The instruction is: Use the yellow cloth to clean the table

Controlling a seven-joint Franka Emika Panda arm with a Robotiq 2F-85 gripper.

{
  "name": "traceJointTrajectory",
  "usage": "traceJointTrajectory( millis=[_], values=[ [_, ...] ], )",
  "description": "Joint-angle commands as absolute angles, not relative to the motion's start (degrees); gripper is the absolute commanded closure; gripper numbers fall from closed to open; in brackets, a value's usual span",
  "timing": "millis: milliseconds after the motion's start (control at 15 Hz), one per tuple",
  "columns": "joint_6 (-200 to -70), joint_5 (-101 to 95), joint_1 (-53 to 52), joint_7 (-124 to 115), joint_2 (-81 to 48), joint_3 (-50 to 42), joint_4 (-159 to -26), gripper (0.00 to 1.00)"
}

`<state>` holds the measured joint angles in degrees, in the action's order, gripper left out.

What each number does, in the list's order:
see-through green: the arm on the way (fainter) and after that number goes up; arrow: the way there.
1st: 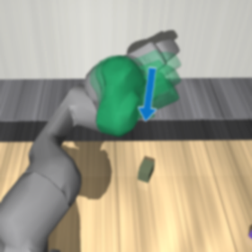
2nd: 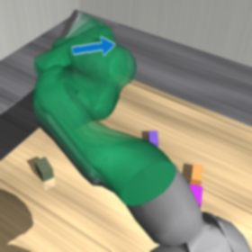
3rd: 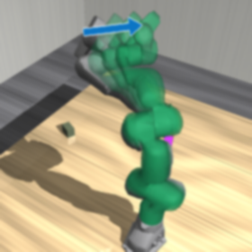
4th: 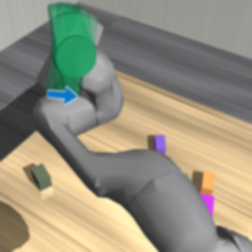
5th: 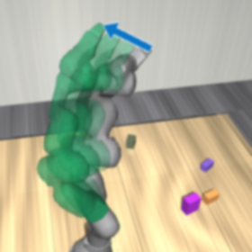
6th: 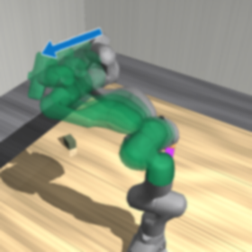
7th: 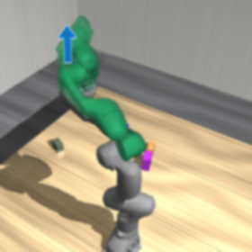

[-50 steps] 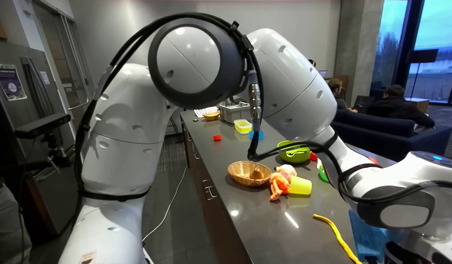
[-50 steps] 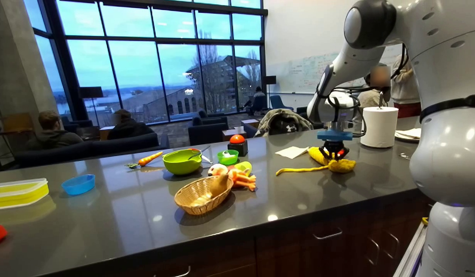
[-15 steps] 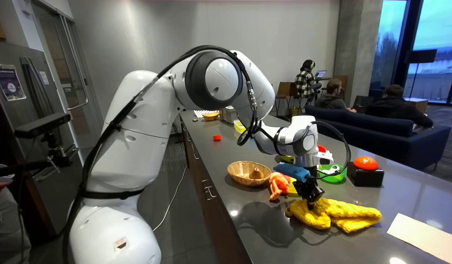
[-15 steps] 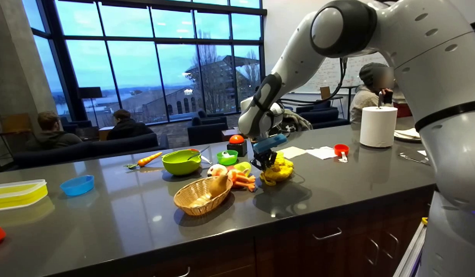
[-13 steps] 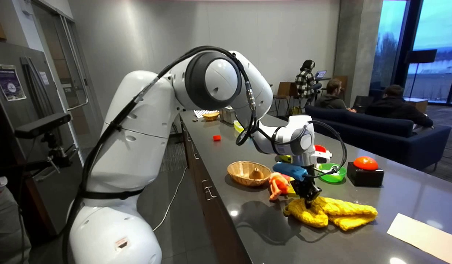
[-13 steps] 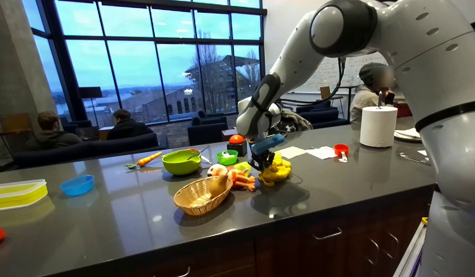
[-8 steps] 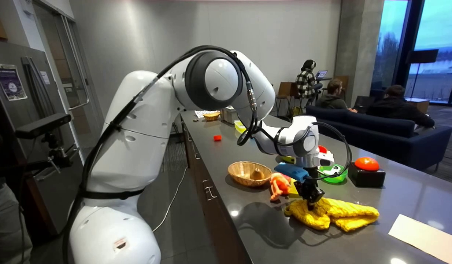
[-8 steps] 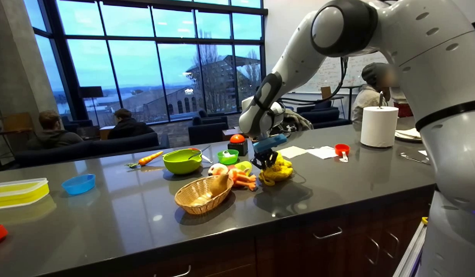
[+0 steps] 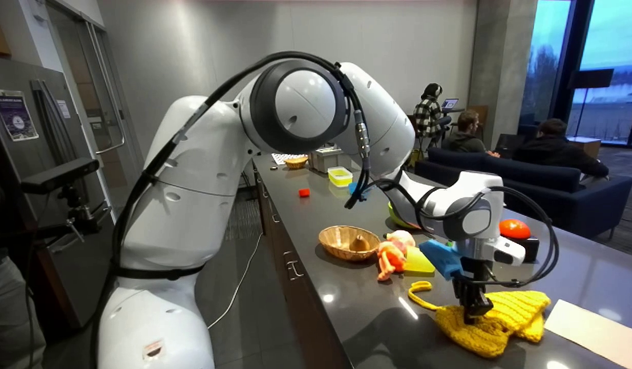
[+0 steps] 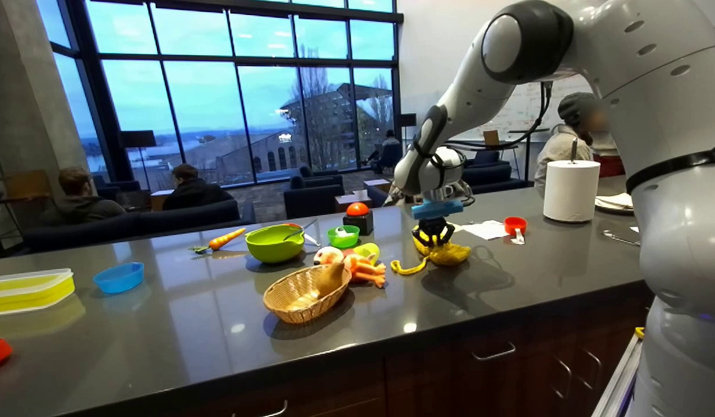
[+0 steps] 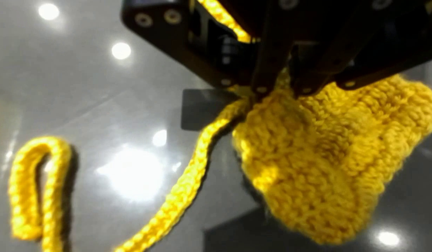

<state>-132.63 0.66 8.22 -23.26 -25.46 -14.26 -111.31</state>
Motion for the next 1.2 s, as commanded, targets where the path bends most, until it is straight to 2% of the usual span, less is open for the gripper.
traceJointTrajectory(
  millis=[0, 1133],
  values=[
    [-134.0, 3.9, 12.4, -23.9, -27.9, -16.4, -114.7, 1.00],
    [-123.0, 22.1, 26.8, -22.8, -30.0, -20.6, -112.9, 1.00]
  ],
)
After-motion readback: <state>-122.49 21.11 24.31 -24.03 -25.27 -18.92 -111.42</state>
